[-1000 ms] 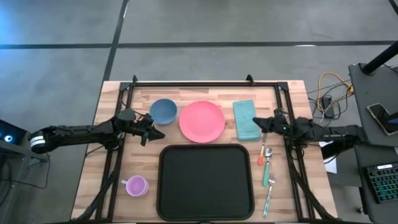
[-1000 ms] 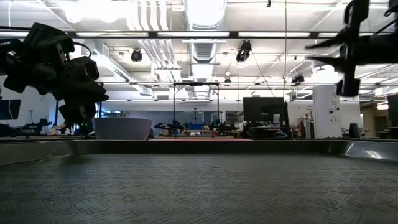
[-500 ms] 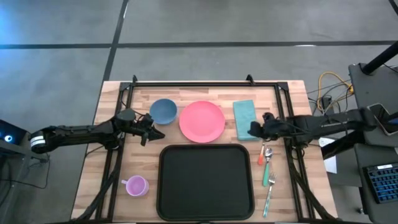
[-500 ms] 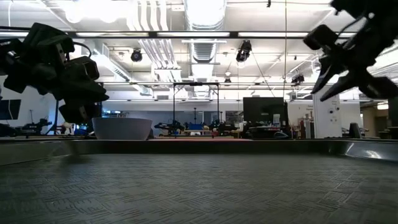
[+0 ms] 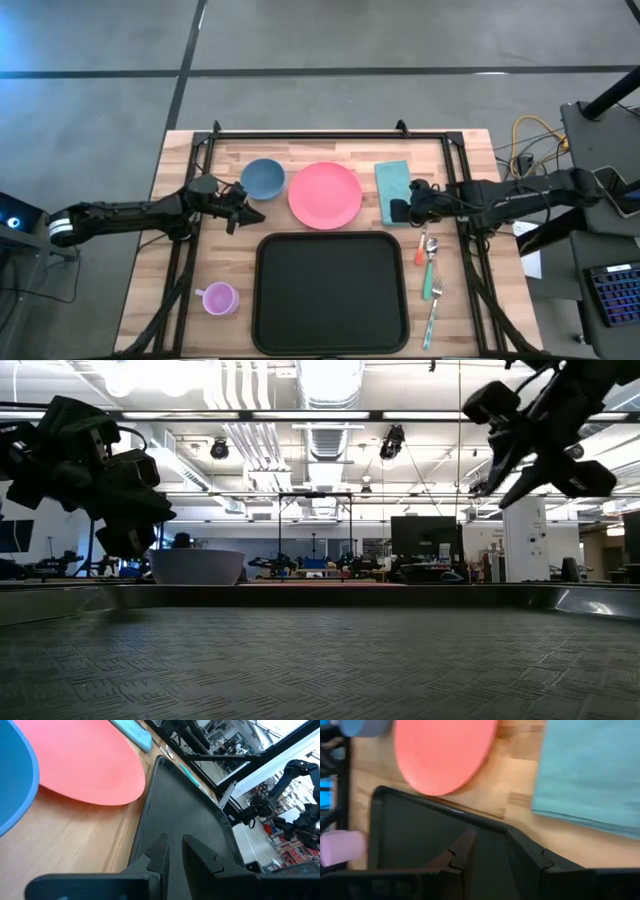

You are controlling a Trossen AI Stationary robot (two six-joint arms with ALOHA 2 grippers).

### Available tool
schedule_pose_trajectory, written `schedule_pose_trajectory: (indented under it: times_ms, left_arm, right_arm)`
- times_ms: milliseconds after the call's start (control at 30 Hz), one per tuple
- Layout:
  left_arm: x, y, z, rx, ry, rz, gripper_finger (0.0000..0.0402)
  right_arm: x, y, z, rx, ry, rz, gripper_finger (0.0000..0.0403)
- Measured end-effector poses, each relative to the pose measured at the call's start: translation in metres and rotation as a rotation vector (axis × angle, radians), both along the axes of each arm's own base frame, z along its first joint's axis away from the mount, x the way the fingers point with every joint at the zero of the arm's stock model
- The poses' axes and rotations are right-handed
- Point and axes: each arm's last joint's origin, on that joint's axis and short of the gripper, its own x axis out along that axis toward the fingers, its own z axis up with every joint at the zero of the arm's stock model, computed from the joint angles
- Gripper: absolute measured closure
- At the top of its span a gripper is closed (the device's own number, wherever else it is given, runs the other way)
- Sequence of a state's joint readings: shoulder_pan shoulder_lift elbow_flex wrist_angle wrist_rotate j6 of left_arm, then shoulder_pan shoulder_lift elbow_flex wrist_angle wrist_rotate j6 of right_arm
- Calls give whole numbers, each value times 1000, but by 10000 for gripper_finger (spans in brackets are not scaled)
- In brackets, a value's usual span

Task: Set up tray
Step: Put the light purple cup on the black serving tray

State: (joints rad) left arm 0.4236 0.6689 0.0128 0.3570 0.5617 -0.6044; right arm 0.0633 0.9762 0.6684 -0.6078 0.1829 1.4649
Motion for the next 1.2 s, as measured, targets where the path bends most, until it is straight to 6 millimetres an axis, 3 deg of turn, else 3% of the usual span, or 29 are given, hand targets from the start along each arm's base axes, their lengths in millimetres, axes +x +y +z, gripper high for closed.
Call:
schedule_pose_trajectory:
  times_ms: [233, 467, 633, 900, 1000, 1100, 1200]
  left_arm:
    - [3, 1, 8, 13, -30, 0, 368]
    - [4, 3, 12, 16, -33, 36, 368]
    - [9, 7, 29, -280, -65, 172, 368]
    - [14, 13, 51, -263, -139, 274, 368]
    - [18, 13, 73, -249, -194, 202, 368]
    - [22, 5, 105, -151, -248, -24, 368]
    - [23, -9, 130, -50, -137, -180, 368]
  right_arm:
    - [24, -2, 6, -108, -115, 98, 267]
    - [48, -3, 13, -238, -212, 131, 264]
    - [55, -6, 8, -244, -171, 130, 264]
    - [58, -7, 3, -242, -147, 158, 264]
    - [58, -7, 3, -251, -145, 169, 264]
    - [58, -7, 3, -262, -142, 183, 264]
    - [58, -7, 3, -277, -138, 198, 264]
